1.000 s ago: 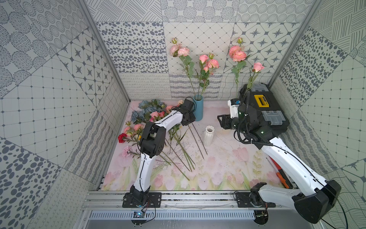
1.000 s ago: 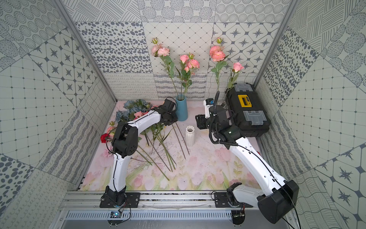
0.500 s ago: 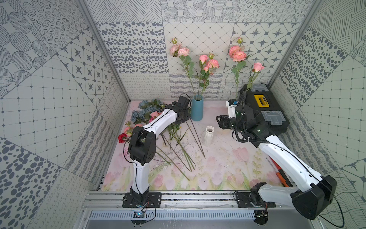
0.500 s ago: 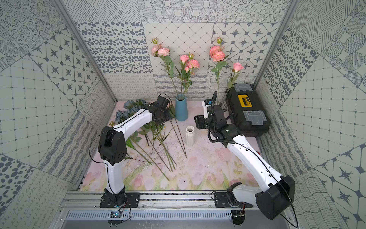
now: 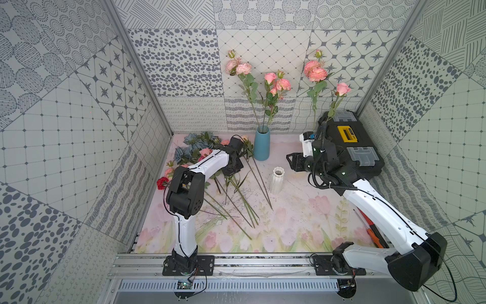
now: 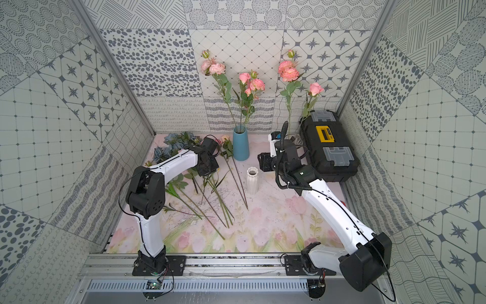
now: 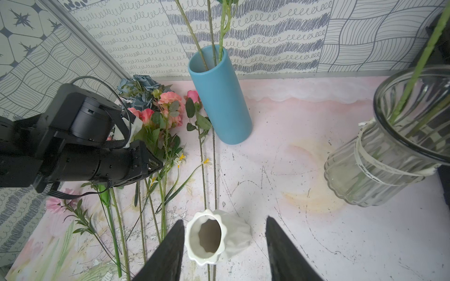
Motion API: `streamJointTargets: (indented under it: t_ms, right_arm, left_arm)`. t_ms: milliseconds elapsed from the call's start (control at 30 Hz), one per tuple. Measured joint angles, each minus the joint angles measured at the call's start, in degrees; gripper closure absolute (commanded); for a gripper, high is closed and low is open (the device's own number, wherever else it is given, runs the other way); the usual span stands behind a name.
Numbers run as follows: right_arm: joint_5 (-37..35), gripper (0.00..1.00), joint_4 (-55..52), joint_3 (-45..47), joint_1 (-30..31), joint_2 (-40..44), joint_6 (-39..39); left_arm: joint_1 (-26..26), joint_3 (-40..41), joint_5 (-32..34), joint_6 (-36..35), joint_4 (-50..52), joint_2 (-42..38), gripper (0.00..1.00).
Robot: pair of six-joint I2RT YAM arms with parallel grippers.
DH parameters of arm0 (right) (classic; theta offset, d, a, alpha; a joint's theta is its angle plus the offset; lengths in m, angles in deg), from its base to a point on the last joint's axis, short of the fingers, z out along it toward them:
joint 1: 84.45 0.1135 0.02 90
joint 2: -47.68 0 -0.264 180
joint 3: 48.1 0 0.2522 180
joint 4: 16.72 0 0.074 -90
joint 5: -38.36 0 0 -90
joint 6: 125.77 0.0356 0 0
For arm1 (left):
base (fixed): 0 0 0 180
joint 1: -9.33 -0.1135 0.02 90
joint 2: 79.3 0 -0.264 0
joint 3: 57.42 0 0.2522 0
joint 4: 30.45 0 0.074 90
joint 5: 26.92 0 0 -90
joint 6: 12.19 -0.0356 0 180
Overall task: Place the pink flowers into the vase
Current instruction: Pick up the flower at the center of the board.
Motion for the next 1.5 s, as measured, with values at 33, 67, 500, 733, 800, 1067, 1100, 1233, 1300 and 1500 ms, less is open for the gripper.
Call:
streamJointTargets:
  t_ms: [33,67,500,733,800,1067,1100,1233,1300,1500]
  right_arm:
    - [0.02,0.46,0.00,0.00,0.00,0.00,0.00]
    - [0.04,0.46,0.00,0.00,0.00,0.00,0.00]
    - [0.04,0.46,0.00,0.02,0.00,0.00,0.00]
    - [0.13,0.46,0.02,0.00,0.00,0.00,0.00]
    - [0.20,0.46,0.02,0.02,0.00,0.00,0.00]
    - [0.50,0.46,0.02,0.00,0.00,-0.02,0.22]
    - [0.59,0.46,0.02,0.00,0.00,-0.02,0.24]
    - [0.70,0.46,0.02,0.02,0.00,-0.02,0.42]
    - [0.85,0.46,0.02,0.00,0.00,-0.02,0.57]
    - [1.73,0.46,0.13,-0.11,0.00,-0.24,0.85]
  left_arm:
    - [-0.04,0.22,-0.37,0.17,-0.17,0.31,0.78]
    - [-0.07,0.46,-0.68,0.20,-0.44,0.55,0.78]
    - [-0.11,3.69,-3.65,2.10,-3.19,3.10,0.85]
    - [-0.11,4.48,-3.96,2.89,-4.42,3.26,0.95]
    - [-0.11,4.81,-3.78,2.91,-4.68,2.95,0.96]
    - [0.15,5.60,-2.40,2.91,-4.76,0.11,1.00]
    - [0.33,5.66,-1.92,2.89,-4.76,-0.46,1.00]
    - [0.98,7.10,-0.26,2.67,-5.51,-3.52,1.00]
    - [1.27,8.90,0.44,2.54,-6.64,-5.64,1.00]
    - [1.77,13.35,1.73,1.40,-9.75,-11.39,1.00]
